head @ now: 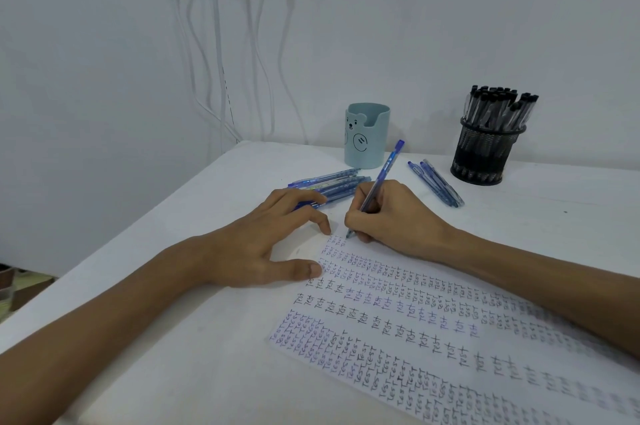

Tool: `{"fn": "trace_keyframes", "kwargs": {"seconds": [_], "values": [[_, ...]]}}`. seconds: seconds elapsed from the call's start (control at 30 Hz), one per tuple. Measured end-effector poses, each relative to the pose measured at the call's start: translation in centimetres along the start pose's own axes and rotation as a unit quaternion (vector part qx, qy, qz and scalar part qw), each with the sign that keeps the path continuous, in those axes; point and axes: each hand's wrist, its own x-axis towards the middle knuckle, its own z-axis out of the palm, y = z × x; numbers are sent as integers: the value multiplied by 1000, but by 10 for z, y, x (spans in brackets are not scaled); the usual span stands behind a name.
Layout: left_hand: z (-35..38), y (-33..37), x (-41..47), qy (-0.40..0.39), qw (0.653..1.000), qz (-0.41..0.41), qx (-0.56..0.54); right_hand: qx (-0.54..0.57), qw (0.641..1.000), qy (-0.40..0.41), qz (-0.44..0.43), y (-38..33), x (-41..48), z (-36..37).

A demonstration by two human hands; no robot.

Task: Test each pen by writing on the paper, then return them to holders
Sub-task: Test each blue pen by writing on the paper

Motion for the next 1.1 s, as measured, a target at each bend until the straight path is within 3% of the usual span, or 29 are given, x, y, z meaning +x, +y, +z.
{"fn": "trace_keyframes", "kwargs": {"seconds": [0.1, 0.23, 0.37, 0.6, 0.73, 0.97, 1.1], "values": [[0, 0, 0, -1, 1000, 2, 0, 13, 1000, 13, 14, 1, 2, 1], [1, -1, -1, 4, 1000, 3, 0, 186, 982, 0, 45, 7, 6, -4], [2, -3, 0, 5, 1000, 9, 5, 270, 960, 11, 75, 8, 9, -4], [2, -3, 0, 5, 1000, 7, 1, 310, 950, 30, 31, 14, 11, -6], [2, -3, 0, 8, 1000, 11, 4, 394, 915, 41, 82, 7, 10, -8], [1, -2, 0, 7, 1000, 12, 6, 396, 909, 52, 120, 6, 14, -12], [1, -1, -1, 12, 1000, 15, 4, 218, 965, 66, 134, 20, 24, -28]]}}
